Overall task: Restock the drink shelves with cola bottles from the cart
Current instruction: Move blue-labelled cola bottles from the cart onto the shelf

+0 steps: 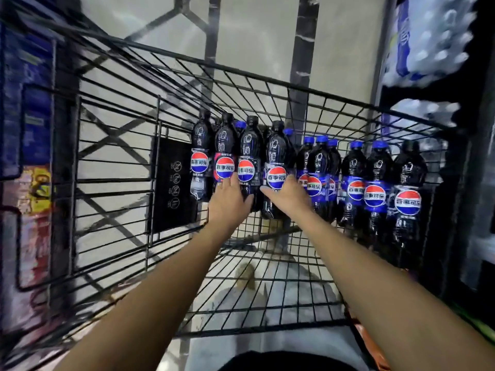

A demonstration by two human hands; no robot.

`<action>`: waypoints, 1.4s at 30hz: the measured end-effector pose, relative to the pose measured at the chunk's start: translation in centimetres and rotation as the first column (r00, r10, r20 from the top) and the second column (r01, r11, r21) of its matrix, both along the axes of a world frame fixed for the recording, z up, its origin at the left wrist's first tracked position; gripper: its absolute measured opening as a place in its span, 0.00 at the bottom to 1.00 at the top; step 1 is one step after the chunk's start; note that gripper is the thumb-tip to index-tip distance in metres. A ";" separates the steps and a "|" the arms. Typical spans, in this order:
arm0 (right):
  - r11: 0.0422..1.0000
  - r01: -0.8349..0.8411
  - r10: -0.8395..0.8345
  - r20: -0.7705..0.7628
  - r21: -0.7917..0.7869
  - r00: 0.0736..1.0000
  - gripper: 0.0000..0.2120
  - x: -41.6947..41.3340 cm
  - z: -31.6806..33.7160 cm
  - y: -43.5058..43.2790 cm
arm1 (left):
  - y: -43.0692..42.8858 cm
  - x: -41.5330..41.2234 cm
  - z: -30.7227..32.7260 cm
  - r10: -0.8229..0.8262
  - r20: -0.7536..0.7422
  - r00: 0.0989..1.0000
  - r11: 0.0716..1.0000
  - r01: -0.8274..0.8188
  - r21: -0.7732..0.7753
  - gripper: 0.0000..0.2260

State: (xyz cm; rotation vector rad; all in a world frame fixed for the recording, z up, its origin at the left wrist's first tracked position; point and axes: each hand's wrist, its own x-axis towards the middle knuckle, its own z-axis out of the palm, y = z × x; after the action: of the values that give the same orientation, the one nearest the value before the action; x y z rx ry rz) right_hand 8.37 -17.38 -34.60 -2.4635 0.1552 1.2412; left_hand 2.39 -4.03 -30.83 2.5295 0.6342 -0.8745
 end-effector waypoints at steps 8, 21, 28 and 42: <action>0.990 0.126 -0.123 -0.043 0.068 0.991 0.27 -0.2 -1.4 -1.6 | -2.2 1.2 -2.2 0.238 0.021 0.971 0.971 -0.238 0.001 0.31; 0.943 0.297 -0.297 -0.019 0.152 0.955 0.24 -3.0 1.3 -8.6 | -3.1 2.8 -3.7 0.540 -0.173 0.824 0.787 -0.567 -0.245 0.30; 0.880 0.424 -0.434 -0.002 0.215 0.901 0.23 -5.1 3.2 -10.2 | -2.6 1.8 -1.6 0.589 -0.185 0.787 0.723 -0.615 -0.315 0.12; 0.772 0.447 -0.584 0.228 0.452 0.779 0.19 -11.1 11.5 -10.0 | -5.8 -5.9 11.4 0.334 0.054 0.941 0.687 -0.205 -0.697 0.17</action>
State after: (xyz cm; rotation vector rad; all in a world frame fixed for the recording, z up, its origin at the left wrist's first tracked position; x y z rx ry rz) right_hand -2.69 -27.39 -23.09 -2.0491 0.4337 0.5073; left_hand -3.48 -9.87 -19.39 1.7516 0.4874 -0.6082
